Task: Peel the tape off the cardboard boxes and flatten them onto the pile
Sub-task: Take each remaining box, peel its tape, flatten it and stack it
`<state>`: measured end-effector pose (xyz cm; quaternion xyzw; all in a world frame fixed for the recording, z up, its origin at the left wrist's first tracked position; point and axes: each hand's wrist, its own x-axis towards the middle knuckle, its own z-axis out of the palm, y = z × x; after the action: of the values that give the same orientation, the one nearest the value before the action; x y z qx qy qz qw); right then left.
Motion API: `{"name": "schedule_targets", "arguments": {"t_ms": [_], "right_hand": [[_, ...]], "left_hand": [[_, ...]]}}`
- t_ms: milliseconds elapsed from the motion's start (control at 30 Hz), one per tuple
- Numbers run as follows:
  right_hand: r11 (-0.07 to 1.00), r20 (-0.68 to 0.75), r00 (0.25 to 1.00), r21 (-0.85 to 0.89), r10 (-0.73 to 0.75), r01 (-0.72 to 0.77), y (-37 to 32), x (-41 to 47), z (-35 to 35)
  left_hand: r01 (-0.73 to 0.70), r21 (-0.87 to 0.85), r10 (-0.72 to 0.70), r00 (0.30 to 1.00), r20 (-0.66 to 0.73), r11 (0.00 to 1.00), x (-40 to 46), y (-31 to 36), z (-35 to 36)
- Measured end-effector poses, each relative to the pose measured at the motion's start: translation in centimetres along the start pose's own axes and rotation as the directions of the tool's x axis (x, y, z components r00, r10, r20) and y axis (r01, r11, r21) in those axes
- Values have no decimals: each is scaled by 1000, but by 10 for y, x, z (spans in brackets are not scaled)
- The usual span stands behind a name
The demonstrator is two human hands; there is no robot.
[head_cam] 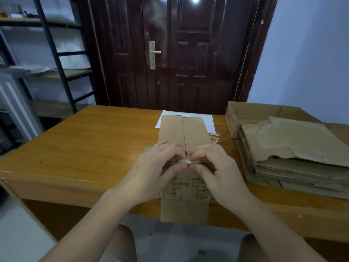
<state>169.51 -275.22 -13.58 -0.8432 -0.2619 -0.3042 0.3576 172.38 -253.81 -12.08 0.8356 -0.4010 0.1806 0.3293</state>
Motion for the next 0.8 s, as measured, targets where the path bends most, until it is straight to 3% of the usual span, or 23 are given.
{"name": "schedule_targets", "arguments": {"t_ms": [367, 800], "right_hand": [[979, -82, 981, -116, -178, 168, 7, -8, 13], [983, -58, 990, -139, -129, 120, 15, -8, 11]], "left_hand": [[-12, 17, 12, 1000, -16, 1000, -5, -8, 5], [-25, 93, 33, 996, -87, 995, -4, -8, 17]]}}
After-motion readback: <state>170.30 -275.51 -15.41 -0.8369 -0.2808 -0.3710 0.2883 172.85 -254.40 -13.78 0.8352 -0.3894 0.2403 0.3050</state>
